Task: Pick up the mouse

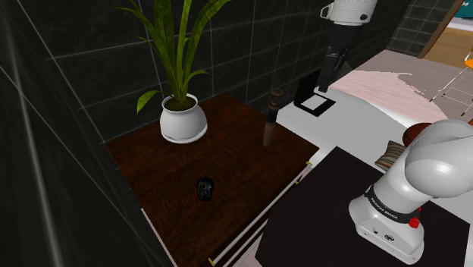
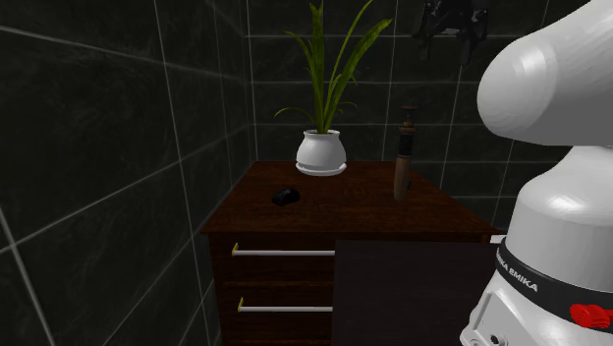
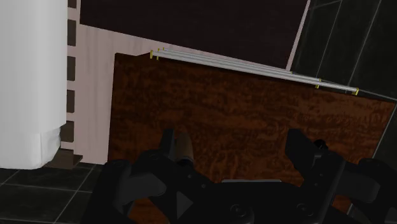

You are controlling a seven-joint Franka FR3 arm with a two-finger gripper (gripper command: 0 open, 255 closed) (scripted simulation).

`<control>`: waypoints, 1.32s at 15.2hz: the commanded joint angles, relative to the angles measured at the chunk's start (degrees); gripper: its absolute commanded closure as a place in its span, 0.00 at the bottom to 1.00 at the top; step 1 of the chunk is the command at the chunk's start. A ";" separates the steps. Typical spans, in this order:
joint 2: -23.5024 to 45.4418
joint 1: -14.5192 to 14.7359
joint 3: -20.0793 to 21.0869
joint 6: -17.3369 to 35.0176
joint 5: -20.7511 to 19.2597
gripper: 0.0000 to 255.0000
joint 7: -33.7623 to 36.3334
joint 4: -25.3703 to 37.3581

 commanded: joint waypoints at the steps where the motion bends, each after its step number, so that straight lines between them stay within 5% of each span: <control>1: 0.00 0.00 0.00 0.00 0.00 0.00 0.00 0.00; 12: 9.05 2.10 15.84 14.02 6.96 0.00 21.38 -4.36; 20: 24.15 0.99 27.32 24.73 5.85 0.00 38.51 -0.36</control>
